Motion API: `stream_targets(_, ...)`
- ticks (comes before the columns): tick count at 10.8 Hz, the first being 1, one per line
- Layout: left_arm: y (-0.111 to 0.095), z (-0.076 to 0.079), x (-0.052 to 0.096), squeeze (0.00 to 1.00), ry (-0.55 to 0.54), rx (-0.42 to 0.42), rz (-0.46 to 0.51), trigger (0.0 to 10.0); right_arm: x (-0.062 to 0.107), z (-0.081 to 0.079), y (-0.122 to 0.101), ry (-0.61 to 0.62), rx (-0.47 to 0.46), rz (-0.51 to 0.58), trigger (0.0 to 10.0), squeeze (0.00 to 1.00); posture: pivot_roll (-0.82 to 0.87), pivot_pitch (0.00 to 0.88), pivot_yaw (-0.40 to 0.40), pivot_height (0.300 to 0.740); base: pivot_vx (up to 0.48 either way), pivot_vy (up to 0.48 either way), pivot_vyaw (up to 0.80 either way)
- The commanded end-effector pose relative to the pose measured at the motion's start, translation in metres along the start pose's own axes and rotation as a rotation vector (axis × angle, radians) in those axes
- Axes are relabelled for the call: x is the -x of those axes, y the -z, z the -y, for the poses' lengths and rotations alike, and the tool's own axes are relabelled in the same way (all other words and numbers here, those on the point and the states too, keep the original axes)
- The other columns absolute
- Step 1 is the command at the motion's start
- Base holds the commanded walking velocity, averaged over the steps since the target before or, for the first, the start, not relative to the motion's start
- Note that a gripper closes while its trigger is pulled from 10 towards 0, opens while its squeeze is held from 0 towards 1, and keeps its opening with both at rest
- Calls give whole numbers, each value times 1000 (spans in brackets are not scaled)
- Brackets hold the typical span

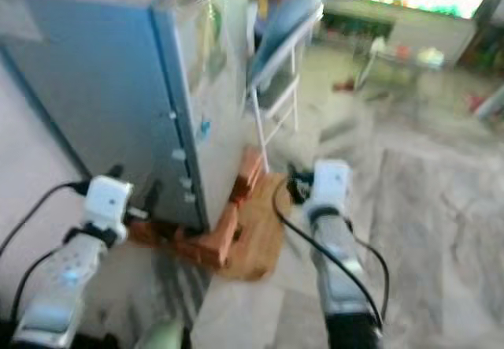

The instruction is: Restocking fridge

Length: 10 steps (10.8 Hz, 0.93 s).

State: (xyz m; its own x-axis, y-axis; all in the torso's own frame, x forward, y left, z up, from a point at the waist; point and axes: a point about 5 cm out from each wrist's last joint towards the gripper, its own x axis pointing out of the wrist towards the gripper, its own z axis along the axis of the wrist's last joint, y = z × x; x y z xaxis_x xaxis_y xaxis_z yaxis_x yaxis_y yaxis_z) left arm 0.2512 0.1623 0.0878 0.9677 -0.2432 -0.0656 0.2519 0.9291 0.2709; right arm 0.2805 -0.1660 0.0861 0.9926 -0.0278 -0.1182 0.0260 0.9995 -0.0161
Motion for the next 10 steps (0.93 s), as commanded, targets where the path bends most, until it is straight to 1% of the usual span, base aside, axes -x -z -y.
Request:
stream_targets(1,-6,8,-2,0,28,3,34,10000,3,12,3,44,8,-12,10000,0,98,65,-22,740,480,0,0)
stream_targets(2,-8,8,-3,0,12,38,41,10000,3,12,4,42,9,-15,10000,0,99,68,-23,740,0,0,0)
stream_targets(4,-4,13,-1,0,27,44,21,10000,2,12,4,42,7,-18,10000,0,101,68,-28,740,0,0,0)
stream_targets(6,-1,13,1,0,30,38,6,10000,2,12,6,47,6,-34,10000,0,101,71,-32,740,0,0,-800)
stream_targets(7,-1,15,1,0,49,64,9,10000,2,12,6,45,10,-34,10000,0,100,72,-34,740,266,0,-800)
stream_targets(8,-1,13,1,0,34,51,9,10000,2,12,5,45,11,-33,10000,0,98,72,-35,740,251,0,-800)
stream_targets(9,-1,8,0,0,-25,75,10,10000,1,13,4,43,12,-25,10000,0,98,73,-36,740,0,0,0)
stream_targets(10,0,5,-1,0,-50,86,8,10000,1,13,3,41,16,-23,10000,0,98,74,-36,740,0,0,0)
